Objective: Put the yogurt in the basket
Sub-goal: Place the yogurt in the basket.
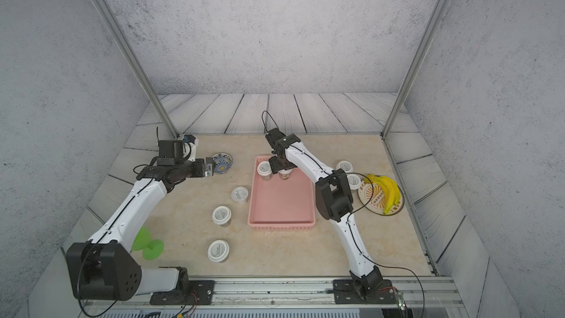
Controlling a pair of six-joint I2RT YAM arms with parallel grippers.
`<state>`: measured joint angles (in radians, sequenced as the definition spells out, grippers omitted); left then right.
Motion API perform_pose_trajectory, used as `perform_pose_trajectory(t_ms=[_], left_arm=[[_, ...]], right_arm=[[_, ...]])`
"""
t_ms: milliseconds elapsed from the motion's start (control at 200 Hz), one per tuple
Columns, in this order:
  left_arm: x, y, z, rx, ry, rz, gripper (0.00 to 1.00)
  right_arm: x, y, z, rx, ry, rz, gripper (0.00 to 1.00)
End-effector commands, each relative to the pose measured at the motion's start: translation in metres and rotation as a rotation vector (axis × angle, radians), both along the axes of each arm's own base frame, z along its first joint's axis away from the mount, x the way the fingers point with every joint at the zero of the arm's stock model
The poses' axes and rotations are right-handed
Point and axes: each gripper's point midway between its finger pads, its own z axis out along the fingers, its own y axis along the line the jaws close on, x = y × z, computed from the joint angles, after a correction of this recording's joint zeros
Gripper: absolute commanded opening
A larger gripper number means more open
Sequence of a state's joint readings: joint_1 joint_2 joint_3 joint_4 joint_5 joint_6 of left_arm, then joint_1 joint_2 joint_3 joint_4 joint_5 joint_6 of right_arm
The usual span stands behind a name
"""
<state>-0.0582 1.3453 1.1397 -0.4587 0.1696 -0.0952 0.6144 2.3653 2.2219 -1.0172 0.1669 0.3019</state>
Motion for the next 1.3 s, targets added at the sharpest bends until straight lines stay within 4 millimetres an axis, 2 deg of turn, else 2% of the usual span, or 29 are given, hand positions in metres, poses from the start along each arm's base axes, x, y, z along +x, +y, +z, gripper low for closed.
perform_pose_trajectory(t_ms=[0, 160, 260, 410, 716, 946, 1291], left_arm=[[0.001, 0.002, -0.001, -0.009, -0.009, 0.007, 0.98], [0.001, 0.002, 0.0, -0.015, -0.009, 0.005, 0.98], [0.002, 0.002, 0.0, -0.015, -0.009, 0.007, 0.99], [0.002, 0.001, -0.001, -0.02, -0.004, 0.007, 0.98], [0.001, -0.001, -0.003, -0.021, 0.001, -0.012, 0.98], [-0.003, -0.011, -0.002, -0.012, 0.0, -0.104, 0.98], [-0.017, -0.029, -0.004, -0.009, 0.012, -0.257, 0.99]], right_arm=[[-0.007, 0.0, -0.009, -0.03, 0.015, 0.008, 0.82], [-0.012, 0.001, -0.018, -0.044, 0.029, 0.014, 0.82], [-0.013, 0.001, -0.016, -0.052, 0.029, 0.017, 0.83], [-0.012, -0.001, -0.001, -0.049, 0.002, 0.016, 0.85], [-0.014, -0.009, 0.026, -0.053, -0.04, 0.007, 0.97], [-0.025, -0.015, 0.046, -0.03, -0.064, 0.004, 0.98], [-0.045, -0.037, 0.073, -0.033, -0.112, -0.011, 0.98]])
